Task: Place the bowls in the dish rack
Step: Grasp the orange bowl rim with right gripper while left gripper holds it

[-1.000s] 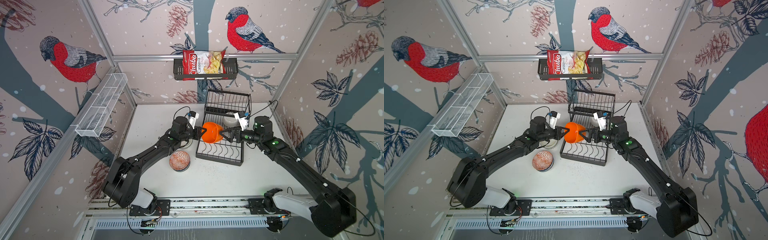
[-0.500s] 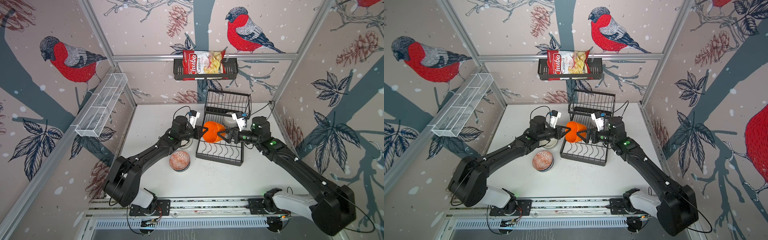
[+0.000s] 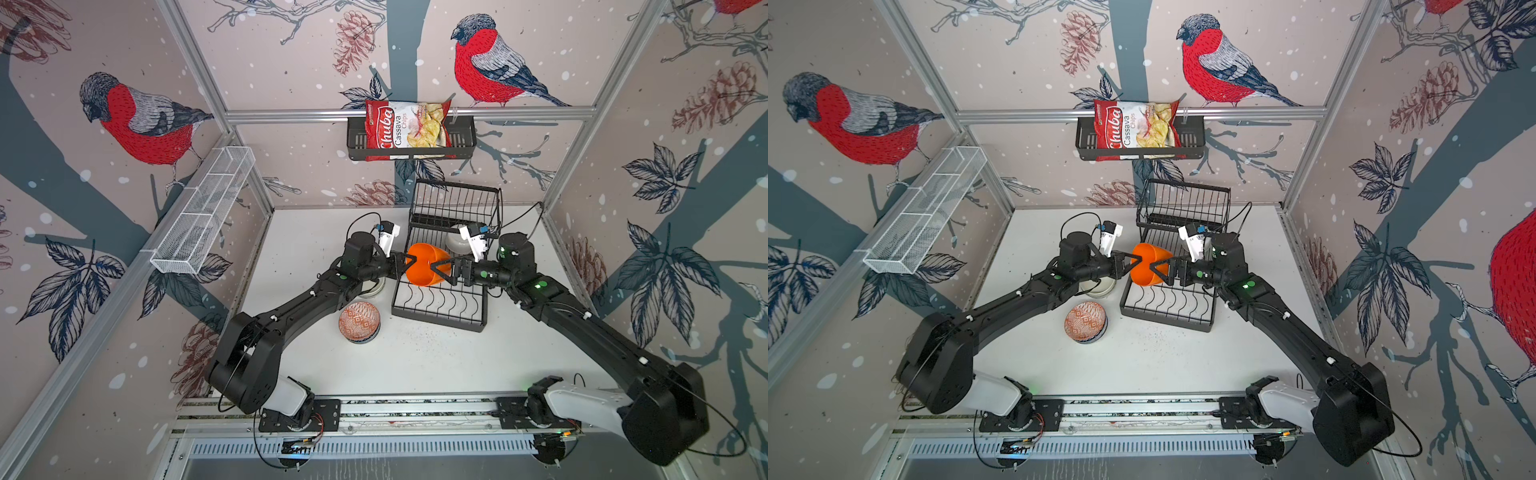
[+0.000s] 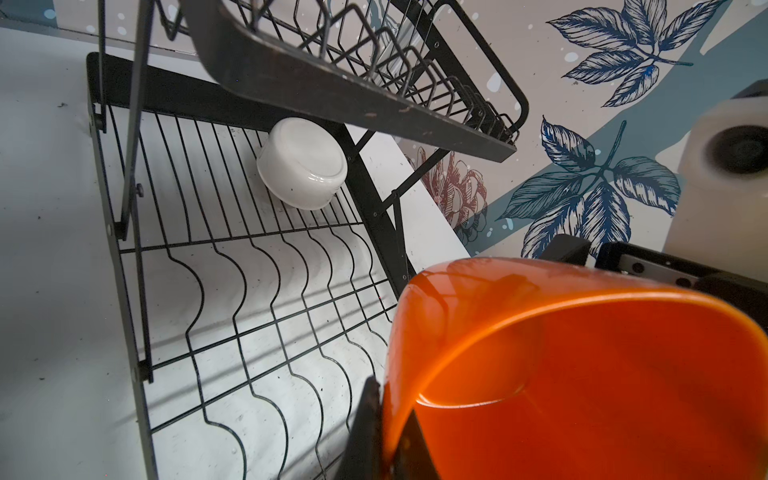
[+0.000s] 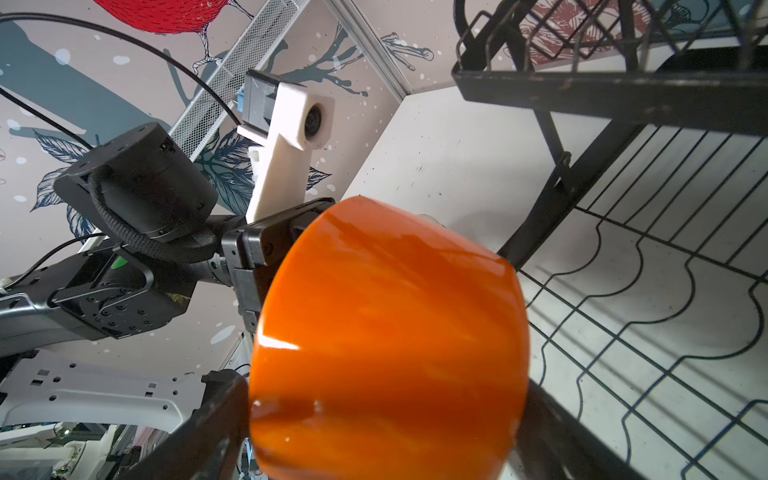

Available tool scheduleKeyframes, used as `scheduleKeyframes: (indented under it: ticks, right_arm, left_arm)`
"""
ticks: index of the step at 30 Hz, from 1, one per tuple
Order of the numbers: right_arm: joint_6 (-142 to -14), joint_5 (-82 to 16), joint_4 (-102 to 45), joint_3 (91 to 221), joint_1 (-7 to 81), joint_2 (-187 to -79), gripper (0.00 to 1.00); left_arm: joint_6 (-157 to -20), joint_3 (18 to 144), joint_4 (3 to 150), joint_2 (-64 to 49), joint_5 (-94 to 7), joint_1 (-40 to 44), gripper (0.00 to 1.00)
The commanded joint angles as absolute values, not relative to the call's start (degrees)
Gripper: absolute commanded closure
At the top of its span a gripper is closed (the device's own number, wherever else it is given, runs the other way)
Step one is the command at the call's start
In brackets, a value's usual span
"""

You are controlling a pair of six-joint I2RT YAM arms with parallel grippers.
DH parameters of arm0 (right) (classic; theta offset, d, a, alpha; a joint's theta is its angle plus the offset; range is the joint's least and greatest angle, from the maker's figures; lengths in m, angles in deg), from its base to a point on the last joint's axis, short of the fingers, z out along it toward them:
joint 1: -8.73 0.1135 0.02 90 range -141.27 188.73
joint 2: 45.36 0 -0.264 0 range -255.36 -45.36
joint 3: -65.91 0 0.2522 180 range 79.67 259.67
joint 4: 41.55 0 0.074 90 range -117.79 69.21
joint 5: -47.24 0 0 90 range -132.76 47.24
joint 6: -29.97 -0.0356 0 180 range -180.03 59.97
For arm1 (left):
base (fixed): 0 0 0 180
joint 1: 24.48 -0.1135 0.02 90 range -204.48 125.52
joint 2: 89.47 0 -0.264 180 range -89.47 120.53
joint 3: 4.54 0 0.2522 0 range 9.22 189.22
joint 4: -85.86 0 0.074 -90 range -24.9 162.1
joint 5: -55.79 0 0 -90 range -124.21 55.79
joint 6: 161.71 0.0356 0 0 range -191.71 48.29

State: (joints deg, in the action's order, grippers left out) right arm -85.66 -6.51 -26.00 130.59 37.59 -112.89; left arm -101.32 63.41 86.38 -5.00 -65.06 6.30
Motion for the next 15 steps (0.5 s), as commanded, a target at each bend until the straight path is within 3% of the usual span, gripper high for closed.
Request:
scheduleKeyframes:
  ticks: [1, 15]
  right_arm:
    - [-86.32, -7.23, -27.9, 131.22, 37.91, -113.18, 0.04]
    - [-86.21, -8.22, -27.29, 132.05, 39.41, -114.38, 0.17]
  left_arm:
    - [-101.07, 63.48, 90.53, -5.27, -65.18, 6.17, 1.0]
    - [-100.74, 63.27, 90.81, -5.12, -64.94, 6.14, 1.0]
